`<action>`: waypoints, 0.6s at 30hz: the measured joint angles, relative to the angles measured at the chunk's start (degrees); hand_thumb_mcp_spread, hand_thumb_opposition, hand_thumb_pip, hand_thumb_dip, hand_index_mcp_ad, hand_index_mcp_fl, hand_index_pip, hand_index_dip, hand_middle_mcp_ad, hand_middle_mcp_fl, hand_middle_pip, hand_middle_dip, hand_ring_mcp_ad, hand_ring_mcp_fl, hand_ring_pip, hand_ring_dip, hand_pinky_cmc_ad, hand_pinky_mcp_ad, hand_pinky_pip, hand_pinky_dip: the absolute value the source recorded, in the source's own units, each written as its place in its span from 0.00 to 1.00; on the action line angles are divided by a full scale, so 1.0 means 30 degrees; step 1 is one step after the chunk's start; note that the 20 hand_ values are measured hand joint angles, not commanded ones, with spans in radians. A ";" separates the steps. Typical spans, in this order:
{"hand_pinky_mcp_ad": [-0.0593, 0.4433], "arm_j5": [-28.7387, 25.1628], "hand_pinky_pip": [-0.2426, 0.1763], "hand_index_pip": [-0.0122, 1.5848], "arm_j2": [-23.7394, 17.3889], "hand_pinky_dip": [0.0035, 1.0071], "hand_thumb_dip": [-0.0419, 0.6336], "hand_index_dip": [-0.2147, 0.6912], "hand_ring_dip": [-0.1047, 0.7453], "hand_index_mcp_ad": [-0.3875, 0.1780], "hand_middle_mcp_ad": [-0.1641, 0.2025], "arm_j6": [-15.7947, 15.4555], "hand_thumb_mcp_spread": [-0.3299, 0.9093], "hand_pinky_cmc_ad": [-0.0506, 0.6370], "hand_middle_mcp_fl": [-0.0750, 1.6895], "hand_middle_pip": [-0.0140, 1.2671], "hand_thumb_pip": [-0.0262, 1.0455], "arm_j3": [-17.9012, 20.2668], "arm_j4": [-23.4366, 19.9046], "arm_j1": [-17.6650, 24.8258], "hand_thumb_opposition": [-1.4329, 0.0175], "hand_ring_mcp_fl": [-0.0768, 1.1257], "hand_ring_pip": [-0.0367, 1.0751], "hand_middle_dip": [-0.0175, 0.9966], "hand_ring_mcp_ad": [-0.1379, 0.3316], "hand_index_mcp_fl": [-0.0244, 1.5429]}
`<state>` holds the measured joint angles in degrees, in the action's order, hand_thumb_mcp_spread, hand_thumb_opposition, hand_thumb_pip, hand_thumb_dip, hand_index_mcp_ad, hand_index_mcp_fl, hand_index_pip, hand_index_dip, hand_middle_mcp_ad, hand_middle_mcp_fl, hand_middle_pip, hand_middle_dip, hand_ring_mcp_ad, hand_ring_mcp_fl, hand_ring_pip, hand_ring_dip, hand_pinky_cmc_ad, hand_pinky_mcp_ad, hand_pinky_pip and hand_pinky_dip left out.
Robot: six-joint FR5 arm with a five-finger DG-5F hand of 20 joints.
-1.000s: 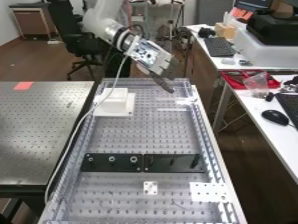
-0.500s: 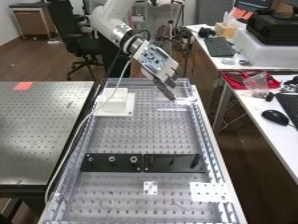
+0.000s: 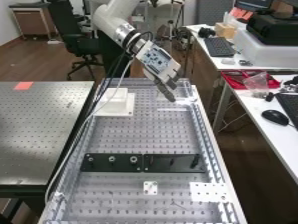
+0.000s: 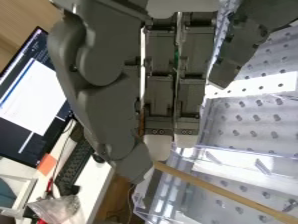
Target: Grab the chopstick and place it in the clear container
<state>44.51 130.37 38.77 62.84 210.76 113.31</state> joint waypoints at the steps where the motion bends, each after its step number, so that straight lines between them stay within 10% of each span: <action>1: 0.62 0.0048 0.84 0.68 0.0102 0.18 0.48 0.31 0.64 0.60 0.52 0.0050 0.83 0.77 0.65 0.48 0.49 -0.0115 0.0174 -0.0004 0.24 0.90 0.10 0.65 0.34 0.58; 18: 0.61 0.0571 0.84 0.67 0.1422 0.18 0.48 0.31 0.64 0.60 0.52 0.0155 0.83 0.77 0.65 0.47 0.49 -0.1945 0.2446 -0.0271 0.24 0.90 0.10 0.65 0.34 0.59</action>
<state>46.23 134.63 39.24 57.00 218.10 112.50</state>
